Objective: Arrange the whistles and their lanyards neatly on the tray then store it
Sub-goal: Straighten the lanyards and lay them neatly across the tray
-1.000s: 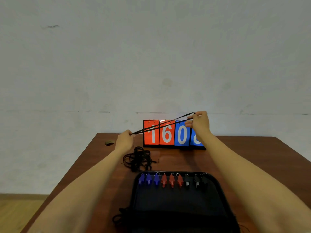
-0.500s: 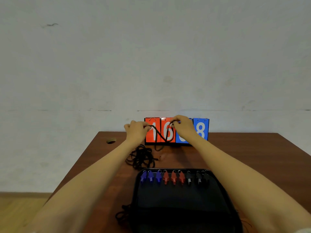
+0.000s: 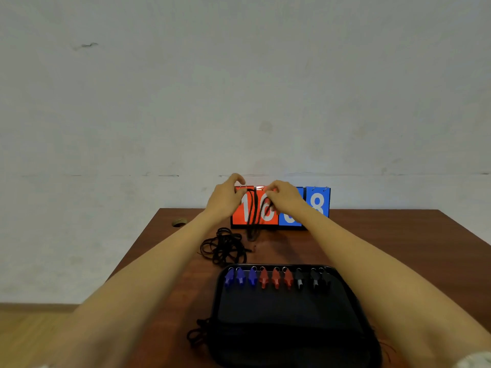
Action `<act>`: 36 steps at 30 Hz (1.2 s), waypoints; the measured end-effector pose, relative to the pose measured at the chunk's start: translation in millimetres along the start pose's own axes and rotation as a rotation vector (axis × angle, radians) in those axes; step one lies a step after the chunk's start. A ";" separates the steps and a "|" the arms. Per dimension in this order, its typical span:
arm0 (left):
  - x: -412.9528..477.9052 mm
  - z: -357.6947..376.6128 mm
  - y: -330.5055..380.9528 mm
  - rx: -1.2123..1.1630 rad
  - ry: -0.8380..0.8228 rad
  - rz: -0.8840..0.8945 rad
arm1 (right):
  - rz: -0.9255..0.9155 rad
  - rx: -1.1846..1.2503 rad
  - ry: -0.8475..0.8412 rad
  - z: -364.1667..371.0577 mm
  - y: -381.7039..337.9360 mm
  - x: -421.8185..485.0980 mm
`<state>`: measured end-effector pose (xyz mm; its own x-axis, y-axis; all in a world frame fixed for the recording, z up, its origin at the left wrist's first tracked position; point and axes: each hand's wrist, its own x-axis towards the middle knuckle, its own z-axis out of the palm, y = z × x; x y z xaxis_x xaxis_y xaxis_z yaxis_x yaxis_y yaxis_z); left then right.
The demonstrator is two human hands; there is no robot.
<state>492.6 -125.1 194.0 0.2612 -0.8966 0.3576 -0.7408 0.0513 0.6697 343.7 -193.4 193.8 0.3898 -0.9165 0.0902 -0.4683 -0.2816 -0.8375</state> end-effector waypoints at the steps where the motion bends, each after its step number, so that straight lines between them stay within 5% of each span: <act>1: -2.4 -1.9 1.3 -0.036 -0.001 -0.010 | 0.026 -0.040 0.028 -4.6 4.8 -0.4; 6: -11.2 -15.9 23.8 -0.364 -0.091 -0.073 | 0.067 -0.027 0.096 -26.4 14.7 -11.3; 12: -19.5 -31.4 67.5 -0.661 0.058 -0.011 | -0.139 0.052 0.163 -46.0 -9.7 -30.7; 21: -48.2 -41.6 112.7 -0.487 -0.079 0.084 | -0.284 0.045 -0.008 -54.3 -56.8 -77.8; 30: -74.2 -43.4 123.7 -0.515 -0.098 0.105 | -0.354 -0.117 0.168 -54.4 -62.4 -102.2; 36: -73.6 -43.8 107.0 0.095 0.116 0.178 | -0.403 -0.479 0.328 -66.5 -60.6 -109.4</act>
<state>421.2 -34.4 267.8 0.1866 -0.8203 0.5407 -0.8349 0.1577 0.5274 276.7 -95.0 270.6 0.3823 -0.7314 0.5647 -0.6643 -0.6423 -0.3822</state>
